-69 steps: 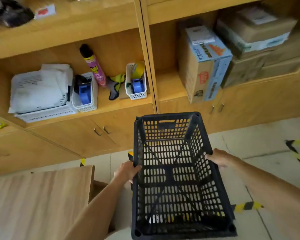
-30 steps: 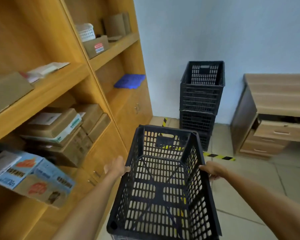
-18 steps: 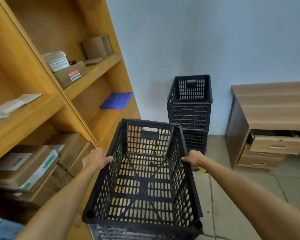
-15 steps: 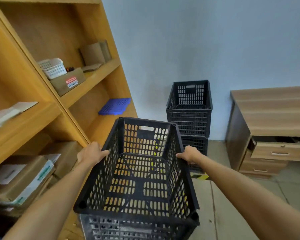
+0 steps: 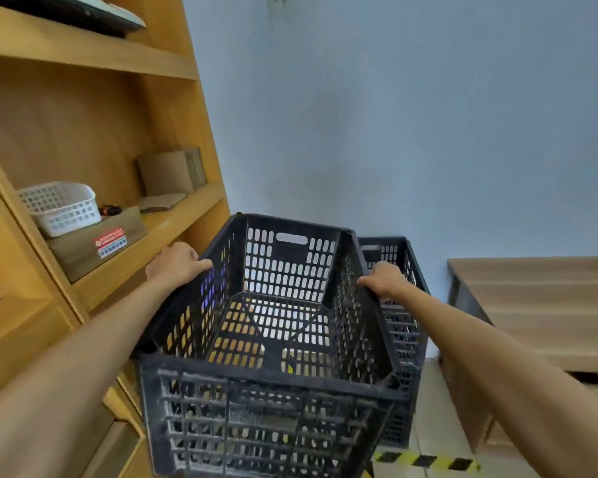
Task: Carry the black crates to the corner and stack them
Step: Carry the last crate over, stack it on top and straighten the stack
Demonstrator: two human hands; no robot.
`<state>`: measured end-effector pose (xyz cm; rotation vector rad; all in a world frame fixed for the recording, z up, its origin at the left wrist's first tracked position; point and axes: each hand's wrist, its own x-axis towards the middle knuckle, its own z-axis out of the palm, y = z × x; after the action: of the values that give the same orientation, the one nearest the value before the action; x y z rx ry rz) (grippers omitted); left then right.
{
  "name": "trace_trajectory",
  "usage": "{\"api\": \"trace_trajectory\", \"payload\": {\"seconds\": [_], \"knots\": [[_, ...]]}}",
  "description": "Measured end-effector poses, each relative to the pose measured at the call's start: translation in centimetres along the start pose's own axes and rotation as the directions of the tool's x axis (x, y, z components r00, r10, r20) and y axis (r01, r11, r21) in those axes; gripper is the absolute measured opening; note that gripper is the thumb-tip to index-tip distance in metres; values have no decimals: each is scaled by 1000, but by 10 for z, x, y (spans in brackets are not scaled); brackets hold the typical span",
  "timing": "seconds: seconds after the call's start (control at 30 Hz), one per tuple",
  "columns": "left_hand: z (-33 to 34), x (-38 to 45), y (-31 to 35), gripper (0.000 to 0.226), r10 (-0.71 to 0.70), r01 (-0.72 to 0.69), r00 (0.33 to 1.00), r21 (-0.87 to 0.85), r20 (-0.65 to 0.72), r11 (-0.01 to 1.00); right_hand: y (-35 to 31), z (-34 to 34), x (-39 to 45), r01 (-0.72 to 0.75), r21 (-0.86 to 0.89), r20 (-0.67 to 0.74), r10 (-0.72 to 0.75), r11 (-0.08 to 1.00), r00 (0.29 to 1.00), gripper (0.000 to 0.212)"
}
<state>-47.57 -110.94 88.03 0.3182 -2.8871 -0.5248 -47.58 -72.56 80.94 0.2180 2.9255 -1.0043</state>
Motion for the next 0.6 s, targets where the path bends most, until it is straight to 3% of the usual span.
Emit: {"api": "trace_trajectory", "payload": {"seconds": [0.13,0.3,0.6], "knots": [[-21,60,50,34,133,-138,988,-55,-78,989,-9,-29,41,15,11,-108,-13,1000,994,40],[-17,127,102,33,260,-262,956,5,-140,965,2,-57,105,10,3,-167,-9,1000,986,34],[34,215,195,34,244,-257,953,-51,-179,965,35,-131,222,18,-62,-382,-41,998,923,30]]}}
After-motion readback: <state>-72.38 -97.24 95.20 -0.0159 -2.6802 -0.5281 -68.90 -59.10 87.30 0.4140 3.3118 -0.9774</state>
